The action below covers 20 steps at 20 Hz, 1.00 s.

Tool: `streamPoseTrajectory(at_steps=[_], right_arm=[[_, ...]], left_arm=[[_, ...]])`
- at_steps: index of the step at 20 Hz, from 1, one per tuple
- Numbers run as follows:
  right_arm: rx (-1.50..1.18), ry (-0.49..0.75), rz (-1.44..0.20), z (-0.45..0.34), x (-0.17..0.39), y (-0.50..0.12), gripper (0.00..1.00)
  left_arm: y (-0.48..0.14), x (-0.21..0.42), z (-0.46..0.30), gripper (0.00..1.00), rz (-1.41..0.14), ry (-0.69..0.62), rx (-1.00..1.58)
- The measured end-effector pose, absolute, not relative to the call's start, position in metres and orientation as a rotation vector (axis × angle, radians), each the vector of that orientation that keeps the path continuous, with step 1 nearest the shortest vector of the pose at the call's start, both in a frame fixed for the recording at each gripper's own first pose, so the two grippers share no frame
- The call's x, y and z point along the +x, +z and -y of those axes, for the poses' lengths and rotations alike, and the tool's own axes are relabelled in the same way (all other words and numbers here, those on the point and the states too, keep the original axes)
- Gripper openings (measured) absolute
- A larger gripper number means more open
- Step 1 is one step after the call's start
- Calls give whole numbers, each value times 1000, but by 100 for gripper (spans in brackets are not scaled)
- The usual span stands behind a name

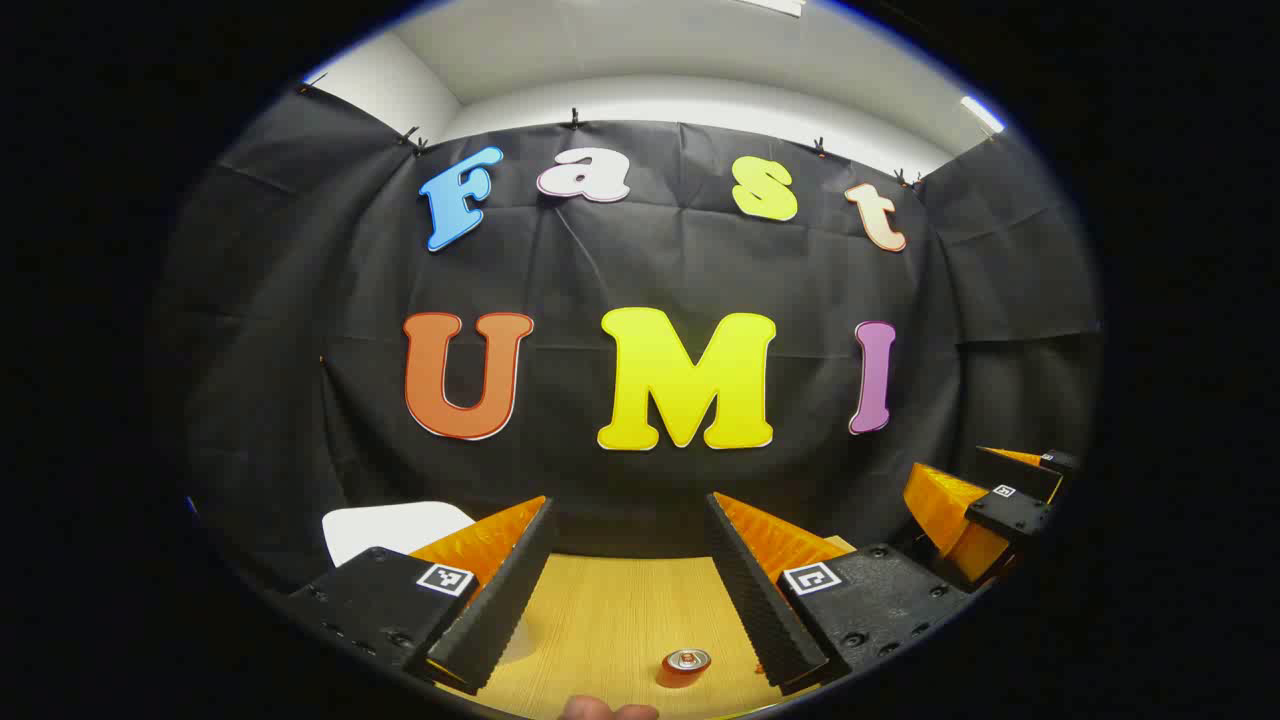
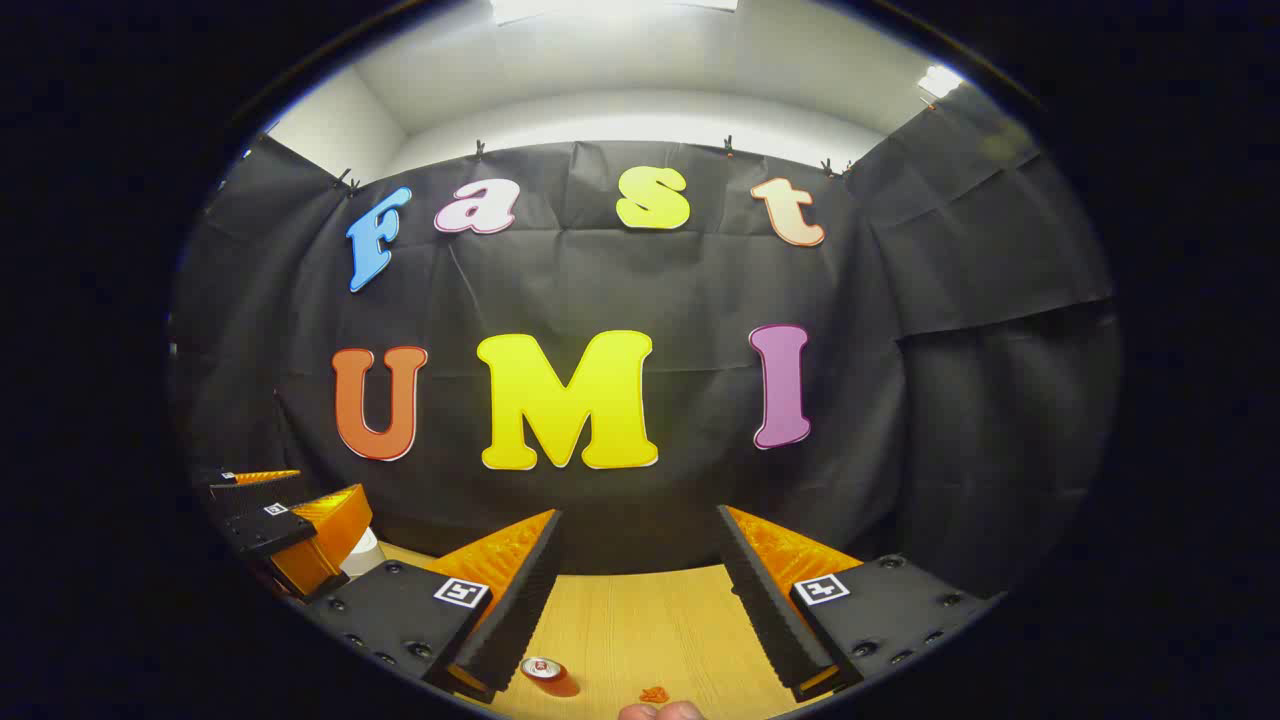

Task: Press the lid of the desktop garbage bin to open it, pick up the crumpled paper on the desktop and throw it into the bin, then pick up the pop can on the desktop and drop it into the bin, and finally close the garbage bin lid.

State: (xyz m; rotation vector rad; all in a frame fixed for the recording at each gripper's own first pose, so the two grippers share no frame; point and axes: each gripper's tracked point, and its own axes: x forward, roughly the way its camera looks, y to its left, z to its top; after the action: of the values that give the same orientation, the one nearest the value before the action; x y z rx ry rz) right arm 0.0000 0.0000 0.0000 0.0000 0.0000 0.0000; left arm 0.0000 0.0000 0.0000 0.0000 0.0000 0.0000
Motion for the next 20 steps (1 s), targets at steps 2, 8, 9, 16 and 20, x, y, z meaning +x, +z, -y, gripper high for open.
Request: streamPoseTrajectory(at_steps=[2,8,9,16,20], right_arm=[[2,0,-3,0,3,-1,94],[-5,-1,6,-2,12,0,94],[-8,1,12,-2,14,0,94],[-22,6,15,-7,20,-1,94],[-22,9,20,-7,22,-1,94]], left_arm=[[1,1,-2,96,1,8,0],[4,7,-3,96,10,10,20],[5,8,-4,96,16,10,24],[2,13,-13,96,15,32,16],[0,16,-17,96,11,48,22]])
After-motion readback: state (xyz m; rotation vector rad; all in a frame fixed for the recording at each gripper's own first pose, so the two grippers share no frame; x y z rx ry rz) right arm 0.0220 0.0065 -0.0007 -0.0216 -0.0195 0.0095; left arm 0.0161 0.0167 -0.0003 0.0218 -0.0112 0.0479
